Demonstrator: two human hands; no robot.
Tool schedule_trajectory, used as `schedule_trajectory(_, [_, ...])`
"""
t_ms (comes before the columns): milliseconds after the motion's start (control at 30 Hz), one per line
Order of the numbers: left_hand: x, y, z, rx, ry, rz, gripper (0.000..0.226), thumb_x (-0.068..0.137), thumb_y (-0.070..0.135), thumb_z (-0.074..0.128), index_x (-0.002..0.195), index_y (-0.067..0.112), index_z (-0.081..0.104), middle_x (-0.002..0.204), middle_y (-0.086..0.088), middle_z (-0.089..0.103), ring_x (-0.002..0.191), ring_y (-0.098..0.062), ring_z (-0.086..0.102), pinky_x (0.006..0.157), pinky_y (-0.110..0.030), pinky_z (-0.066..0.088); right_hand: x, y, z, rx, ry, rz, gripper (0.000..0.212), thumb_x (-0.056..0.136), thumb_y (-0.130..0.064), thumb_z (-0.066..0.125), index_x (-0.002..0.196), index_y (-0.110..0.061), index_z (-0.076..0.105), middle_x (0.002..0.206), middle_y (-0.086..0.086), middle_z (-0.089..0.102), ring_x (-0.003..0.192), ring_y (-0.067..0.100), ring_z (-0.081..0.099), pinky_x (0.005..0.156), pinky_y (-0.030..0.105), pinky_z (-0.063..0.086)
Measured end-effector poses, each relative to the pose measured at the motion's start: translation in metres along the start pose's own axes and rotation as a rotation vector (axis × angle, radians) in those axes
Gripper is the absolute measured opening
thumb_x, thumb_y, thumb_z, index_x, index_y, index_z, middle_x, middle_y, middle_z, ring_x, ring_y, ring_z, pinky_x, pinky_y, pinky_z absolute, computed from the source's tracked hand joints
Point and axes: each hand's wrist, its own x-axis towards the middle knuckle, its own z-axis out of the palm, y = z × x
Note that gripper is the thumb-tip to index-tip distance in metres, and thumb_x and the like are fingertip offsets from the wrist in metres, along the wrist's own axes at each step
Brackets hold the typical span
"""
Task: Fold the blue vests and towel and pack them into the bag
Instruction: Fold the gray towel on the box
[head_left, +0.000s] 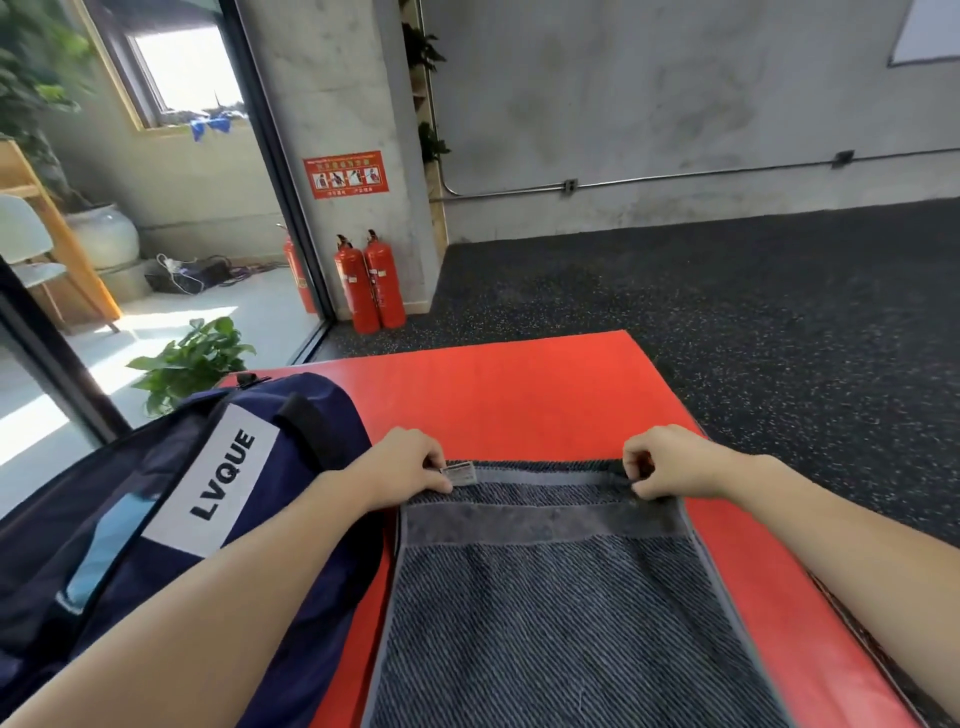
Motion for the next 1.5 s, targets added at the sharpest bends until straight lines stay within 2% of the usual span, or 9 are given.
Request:
schedule_trajectory(200, [-0.039, 0.021, -0.046, -0.050, 0.105, 0.024, 0.020, 0.076, 0.042, 0.084, 0.076, 0.027, 0.072, 0.077, 0.014, 0.068, 0.076, -0.002, 0.060, 0.069, -0.023, 0.041, -0.052, -0.017, -0.051, 0.055, 0.175, 0.016, 0.013, 0.077, -0.040, 0.083, 0.072, -0.039, 0.070, 0.077, -0.022, 0.069, 0.080, -0.007, 0.060, 0.068, 0.017, 0.042])
schedule_trajectory(367, [-0.089, 0.052, -0.093, -0.098, 0.222, 0.033, 0.029, 0.070, 0.049, 0.086, 0.074, 0.023, 0.074, 0.076, 0.012, 0.070, 0.078, -0.003, 0.061, 0.071, -0.027, 0.045, -0.112, -0.044, -0.099, 0.141, 0.319, 0.032, 0.013, 0.080, -0.037, 0.083, 0.075, -0.035, 0.071, 0.080, -0.018, 0.071, 0.076, -0.006, 0.062, 0.071, 0.021, 0.046])
schedule_trajectory(533, [-0.159, 0.090, -0.145, -0.134, 0.368, 0.067, 0.024, 0.068, 0.047, 0.087, 0.070, 0.027, 0.075, 0.074, 0.009, 0.072, 0.076, -0.003, 0.063, 0.073, -0.026, 0.049, -0.184, -0.087, -0.145, 0.094, 0.424, -0.002, 0.014, 0.088, -0.032, 0.076, 0.078, -0.031, 0.065, 0.072, -0.014, 0.067, 0.066, -0.004, 0.056, 0.061, 0.015, 0.039])
schedule_trajectory(700, [-0.226, 0.126, -0.189, -0.242, 0.516, 0.123, 0.019, 0.073, 0.043, 0.085, 0.072, 0.025, 0.077, 0.073, 0.008, 0.072, 0.071, 0.001, 0.064, 0.067, -0.018, 0.044, -0.258, -0.124, -0.186, 0.079, 0.524, -0.031, 0.015, 0.090, -0.034, 0.073, 0.080, -0.029, 0.063, 0.074, -0.004, 0.068, 0.072, 0.019, 0.062, 0.074, 0.039, 0.050])
schedule_trajectory(833, [-0.261, 0.143, -0.218, -0.330, 0.590, 0.163, 0.015, 0.077, 0.035, 0.085, 0.068, 0.027, 0.076, 0.070, 0.015, 0.072, 0.068, 0.003, 0.064, 0.068, -0.021, 0.044, -0.300, -0.147, -0.219, 0.108, 0.582, -0.066, 0.013, 0.087, -0.037, 0.077, 0.081, -0.029, 0.069, 0.076, -0.004, 0.071, 0.070, 0.016, 0.063, 0.074, 0.040, 0.050])
schedule_trajectory(1000, [-0.271, 0.145, -0.238, -0.337, 0.607, 0.185, 0.020, 0.083, 0.032, 0.080, 0.065, 0.027, 0.073, 0.067, 0.015, 0.070, 0.064, 0.004, 0.062, 0.068, -0.024, 0.043, -0.307, -0.161, -0.243, 0.140, 0.666, -0.065, 0.017, 0.083, -0.042, 0.078, 0.077, -0.028, 0.071, 0.075, 0.004, 0.071, 0.066, 0.017, 0.059, 0.066, 0.034, 0.042])
schedule_trajectory(1167, [-0.235, 0.131, -0.223, -0.304, 0.599, 0.124, 0.021, 0.088, 0.037, 0.074, 0.073, 0.024, 0.069, 0.074, 0.010, 0.068, 0.075, -0.007, 0.064, 0.067, -0.026, 0.044, -0.274, -0.150, -0.231, 0.103, 0.617, -0.031, 0.019, 0.087, -0.044, 0.073, 0.080, -0.028, 0.068, 0.073, 0.003, 0.068, 0.061, 0.013, 0.054, 0.063, 0.032, 0.039])
schedule_trajectory(1400, [-0.123, 0.075, -0.119, -0.182, 0.401, 0.021, 0.022, 0.093, 0.033, 0.070, 0.084, 0.018, 0.057, 0.078, 0.000, 0.066, 0.078, -0.020, 0.062, 0.069, -0.034, 0.046, -0.170, -0.082, -0.141, 0.110, 0.446, 0.040, 0.017, 0.093, -0.034, 0.070, 0.084, -0.024, 0.060, 0.071, -0.004, 0.065, 0.063, 0.009, 0.054, 0.059, 0.026, 0.039])
schedule_trajectory(1500, [-0.091, 0.054, -0.068, -0.129, 0.267, 0.013, 0.018, 0.092, 0.024, 0.069, 0.095, 0.024, 0.051, 0.081, 0.001, 0.065, 0.079, -0.023, 0.060, 0.077, -0.038, 0.050, -0.132, -0.051, -0.090, 0.095, 0.323, 0.055, 0.014, 0.090, -0.027, 0.073, 0.094, -0.030, 0.060, 0.085, -0.009, 0.070, 0.081, 0.014, 0.062, 0.072, 0.029, 0.044])
